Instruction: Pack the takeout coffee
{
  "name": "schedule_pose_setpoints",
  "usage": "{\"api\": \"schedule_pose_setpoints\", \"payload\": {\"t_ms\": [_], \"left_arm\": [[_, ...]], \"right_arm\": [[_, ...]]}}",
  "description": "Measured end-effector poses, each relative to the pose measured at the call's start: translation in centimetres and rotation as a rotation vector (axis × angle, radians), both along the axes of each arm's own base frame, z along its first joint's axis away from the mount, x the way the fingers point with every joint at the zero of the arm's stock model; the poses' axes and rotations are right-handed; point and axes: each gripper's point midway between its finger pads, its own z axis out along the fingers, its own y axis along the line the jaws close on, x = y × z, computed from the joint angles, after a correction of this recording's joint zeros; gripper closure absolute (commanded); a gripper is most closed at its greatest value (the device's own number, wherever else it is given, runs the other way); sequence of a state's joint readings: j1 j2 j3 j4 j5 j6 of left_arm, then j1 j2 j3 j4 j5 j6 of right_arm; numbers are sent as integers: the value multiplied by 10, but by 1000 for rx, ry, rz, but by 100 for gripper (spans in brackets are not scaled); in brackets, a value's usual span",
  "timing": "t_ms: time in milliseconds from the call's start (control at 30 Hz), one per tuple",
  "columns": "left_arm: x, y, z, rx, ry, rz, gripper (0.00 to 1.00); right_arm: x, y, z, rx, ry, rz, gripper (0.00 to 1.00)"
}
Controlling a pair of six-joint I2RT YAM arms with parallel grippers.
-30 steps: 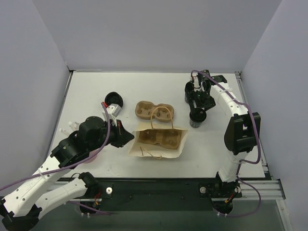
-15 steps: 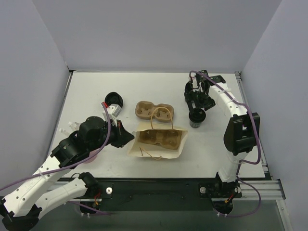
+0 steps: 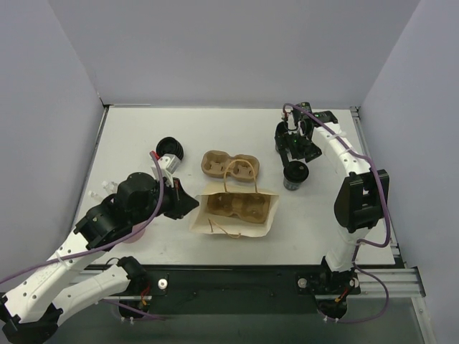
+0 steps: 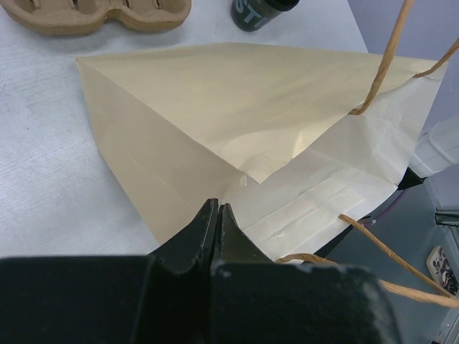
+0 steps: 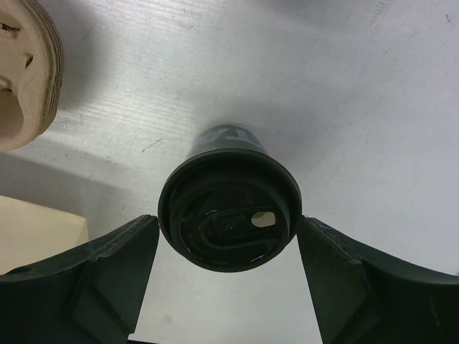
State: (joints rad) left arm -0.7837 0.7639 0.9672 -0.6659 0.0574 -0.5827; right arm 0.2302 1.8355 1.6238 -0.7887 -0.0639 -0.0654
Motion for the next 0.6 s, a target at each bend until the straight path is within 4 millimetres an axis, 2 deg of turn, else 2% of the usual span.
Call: {"api": "schedule_pose_setpoints", "payload": {"t_ms": [333, 600], "left_arm": [[2, -2, 7, -3, -1, 1, 100], [2, -2, 6, -2, 0, 2, 100]], "right_arm": [[-2, -4, -4, -18, 8, -6, 21], [-9, -6, -12, -31, 36, -7, 26]]}}
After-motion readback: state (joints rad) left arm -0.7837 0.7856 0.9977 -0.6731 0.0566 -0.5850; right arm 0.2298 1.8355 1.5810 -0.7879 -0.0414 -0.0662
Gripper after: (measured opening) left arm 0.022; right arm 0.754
